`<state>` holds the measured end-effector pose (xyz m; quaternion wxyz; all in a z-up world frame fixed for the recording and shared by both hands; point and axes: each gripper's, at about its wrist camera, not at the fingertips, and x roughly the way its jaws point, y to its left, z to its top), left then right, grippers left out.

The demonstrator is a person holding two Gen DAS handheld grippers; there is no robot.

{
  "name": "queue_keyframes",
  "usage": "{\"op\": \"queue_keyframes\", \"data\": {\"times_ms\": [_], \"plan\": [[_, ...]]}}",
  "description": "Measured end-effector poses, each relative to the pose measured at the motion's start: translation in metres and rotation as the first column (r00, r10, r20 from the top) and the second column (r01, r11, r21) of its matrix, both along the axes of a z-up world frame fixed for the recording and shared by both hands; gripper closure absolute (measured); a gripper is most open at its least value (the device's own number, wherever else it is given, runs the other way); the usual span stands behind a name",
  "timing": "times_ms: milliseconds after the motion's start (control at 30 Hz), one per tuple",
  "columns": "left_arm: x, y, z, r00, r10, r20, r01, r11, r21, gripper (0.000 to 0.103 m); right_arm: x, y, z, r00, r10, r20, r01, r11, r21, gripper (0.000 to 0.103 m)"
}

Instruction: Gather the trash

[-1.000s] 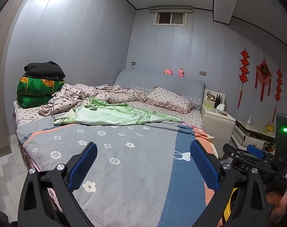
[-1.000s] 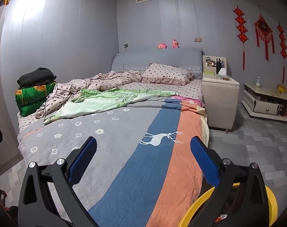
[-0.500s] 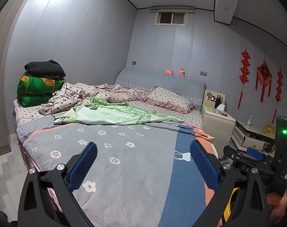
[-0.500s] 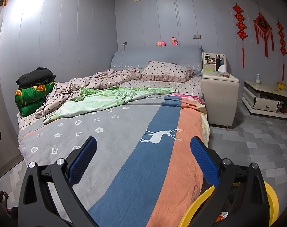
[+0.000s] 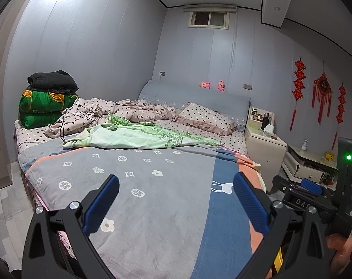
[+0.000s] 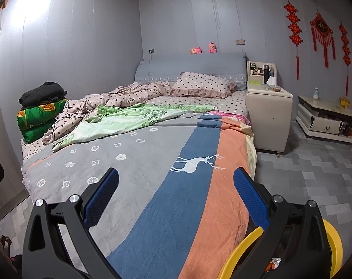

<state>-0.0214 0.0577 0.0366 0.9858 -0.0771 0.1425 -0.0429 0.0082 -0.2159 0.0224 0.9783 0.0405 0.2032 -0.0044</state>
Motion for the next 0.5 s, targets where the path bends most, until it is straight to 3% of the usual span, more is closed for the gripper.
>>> {"op": "queue_keyframes", "data": {"times_ms": [500], "plan": [[0.0005,-0.0029,-0.0032,1.000,-0.012,-0.007,0.012,1.000,-0.002,0.008,0.0025,-0.0013,-0.0040,1.000,-0.008,-0.019,0.008,1.000,0.000,0.008]]}}
